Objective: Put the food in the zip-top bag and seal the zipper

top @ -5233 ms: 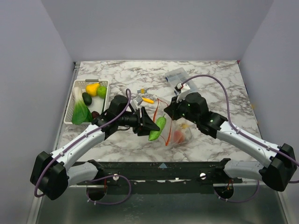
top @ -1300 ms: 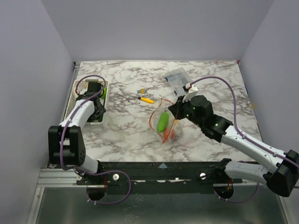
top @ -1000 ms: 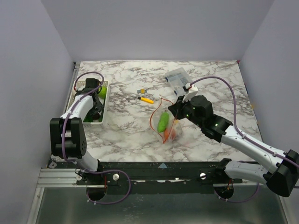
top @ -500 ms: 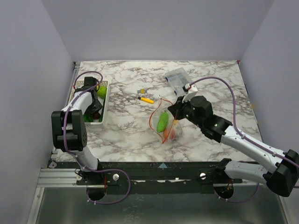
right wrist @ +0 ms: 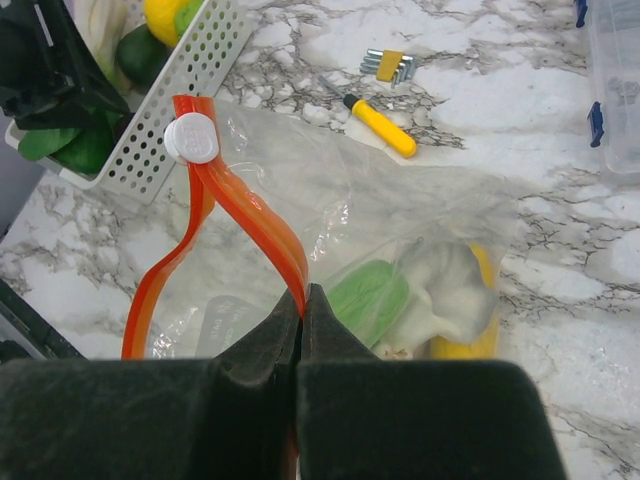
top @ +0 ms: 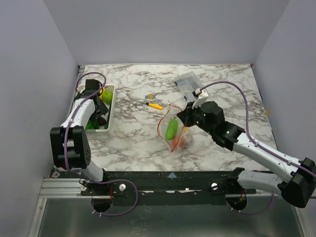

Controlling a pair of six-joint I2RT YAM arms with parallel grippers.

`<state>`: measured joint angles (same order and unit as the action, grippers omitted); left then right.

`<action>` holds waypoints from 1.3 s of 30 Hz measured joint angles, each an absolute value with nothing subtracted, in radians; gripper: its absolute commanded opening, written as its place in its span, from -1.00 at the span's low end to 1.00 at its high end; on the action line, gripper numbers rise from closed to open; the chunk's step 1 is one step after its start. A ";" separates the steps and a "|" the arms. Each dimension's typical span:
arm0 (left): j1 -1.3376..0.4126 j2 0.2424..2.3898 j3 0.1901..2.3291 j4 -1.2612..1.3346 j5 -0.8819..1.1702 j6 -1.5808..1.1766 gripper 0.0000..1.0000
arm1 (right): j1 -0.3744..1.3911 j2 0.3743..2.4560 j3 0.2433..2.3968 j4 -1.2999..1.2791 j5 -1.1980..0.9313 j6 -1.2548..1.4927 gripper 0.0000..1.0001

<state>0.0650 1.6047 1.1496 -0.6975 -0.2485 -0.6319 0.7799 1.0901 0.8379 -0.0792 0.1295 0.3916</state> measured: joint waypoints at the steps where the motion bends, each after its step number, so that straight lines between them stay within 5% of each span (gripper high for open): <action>1: 0.064 1.590 1.150 -0.698 -0.247 -0.631 0.06 | 0.780 1.092 0.838 -0.078 0.127 0.392 -0.99; 12: 0.064 1.691 1.291 -0.724 -0.224 -0.589 0.04 | 0.780 1.104 0.838 -0.075 0.115 0.392 -0.99; 39: 0.064 1.689 1.170 -0.752 -0.277 -0.570 0.33 | 0.780 1.097 0.827 -0.075 0.114 0.392 -0.99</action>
